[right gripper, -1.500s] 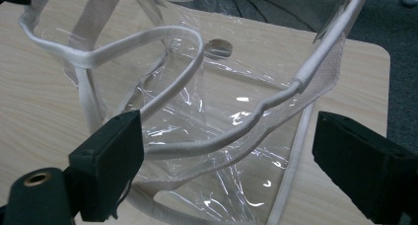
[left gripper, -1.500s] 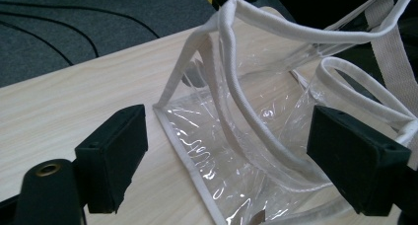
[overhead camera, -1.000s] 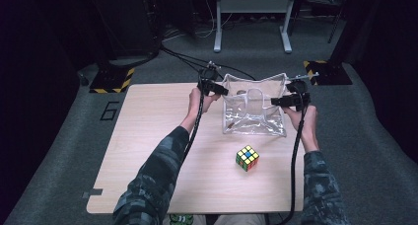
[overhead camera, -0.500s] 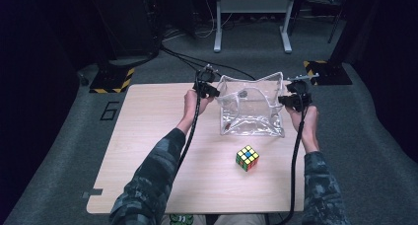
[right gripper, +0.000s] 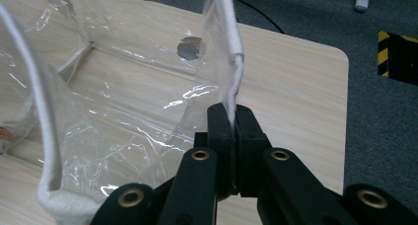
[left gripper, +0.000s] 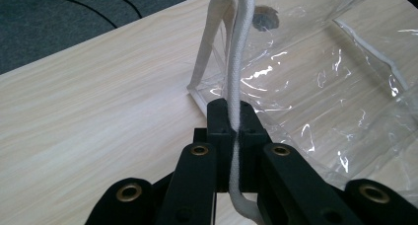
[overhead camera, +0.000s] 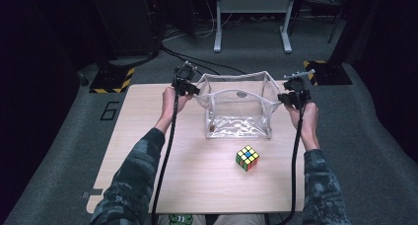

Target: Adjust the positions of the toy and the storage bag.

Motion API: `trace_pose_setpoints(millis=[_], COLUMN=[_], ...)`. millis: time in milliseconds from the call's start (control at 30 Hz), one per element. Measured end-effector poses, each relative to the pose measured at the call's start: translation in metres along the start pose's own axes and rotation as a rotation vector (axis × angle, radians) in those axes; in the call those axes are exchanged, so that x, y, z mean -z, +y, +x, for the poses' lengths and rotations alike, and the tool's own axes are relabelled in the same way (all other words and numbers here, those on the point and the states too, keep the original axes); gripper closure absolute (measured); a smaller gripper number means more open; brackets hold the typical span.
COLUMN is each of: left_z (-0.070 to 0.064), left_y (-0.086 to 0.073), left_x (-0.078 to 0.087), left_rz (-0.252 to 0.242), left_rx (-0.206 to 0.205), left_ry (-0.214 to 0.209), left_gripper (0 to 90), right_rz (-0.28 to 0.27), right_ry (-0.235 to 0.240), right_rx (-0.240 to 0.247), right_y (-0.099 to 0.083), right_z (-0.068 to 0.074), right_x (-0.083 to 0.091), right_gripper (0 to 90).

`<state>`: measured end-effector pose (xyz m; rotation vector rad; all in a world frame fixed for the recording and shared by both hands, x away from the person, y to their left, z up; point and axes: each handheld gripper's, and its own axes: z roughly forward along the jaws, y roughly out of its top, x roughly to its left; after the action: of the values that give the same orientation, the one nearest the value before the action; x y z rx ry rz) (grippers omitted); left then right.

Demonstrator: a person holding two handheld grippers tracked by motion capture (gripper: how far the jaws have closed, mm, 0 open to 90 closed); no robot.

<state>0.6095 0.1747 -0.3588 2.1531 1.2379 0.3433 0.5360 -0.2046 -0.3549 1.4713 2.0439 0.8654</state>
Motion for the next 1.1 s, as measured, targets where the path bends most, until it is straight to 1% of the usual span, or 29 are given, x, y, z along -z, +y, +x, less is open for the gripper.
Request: trace_pose_setpoints(millis=[100, 300, 367, 400, 533, 667, 733, 800, 967, 1100], left_z=[0.009, 0.023, 0.027, 0.03, 0.042, 0.05, 0.053, 0.055, 0.058, 0.062], left_y=[-0.003, -0.008, -0.009, -0.01, -0.015, -0.017, -0.018, -0.019, -0.022, -0.025], left_x=[0.008, 0.025, 0.03, 0.032, 0.038, 0.042, 0.043, 0.043, 0.044, 0.041], left_rz=[0.002, 0.008, 0.01, 0.012, 0.023, 0.03, 0.036, 0.047, 0.056, 0.069], left_rx=[0.004, -0.006, -0.002, -0.002, 0.014, 0.024, 0.019, 0.016, 0.013, 0.011], left_ry=[0.006, 0.024, 0.027, 0.032, 0.038, 0.047, 0.052, 0.054, 0.052, 0.06], left_gripper=[88.2, 88.2, 88.1, 88.1, 88.1, 88.1, 88.1, 88.1, 88.1, 88.1], right_rz=[0.007, 0.006, 0.002, 0.001, 0.002, 0.006, 0.007, 0.009, 0.024, 0.046], right_ry=[0.008, 0.035, 0.05, 0.058, 0.073, 0.085, 0.089, 0.091, 0.094, 0.103], right_rx=[0.001, 0.001, 0.013, 0.027, 0.057, 0.071, 0.075, 0.08, 0.07, 0.071], right_y=[0.002, 0.006, 0.007, 0.008, 0.011, 0.014, 0.014, 0.015, 0.015, 0.015], right_z=[0.004, 0.011, 0.014, 0.017, 0.031, 0.042, 0.045, 0.047, 0.047, 0.052], right_x=[0.001, 0.002, 0.003, 0.003, 0.003, -0.001, -0.002, -0.003, -0.006, -0.009], right_gripper=[88.2, 88.2, 88.1, 88.1, 88.1, 88.1, 88.1, 88.1, 88.1, 88.1])
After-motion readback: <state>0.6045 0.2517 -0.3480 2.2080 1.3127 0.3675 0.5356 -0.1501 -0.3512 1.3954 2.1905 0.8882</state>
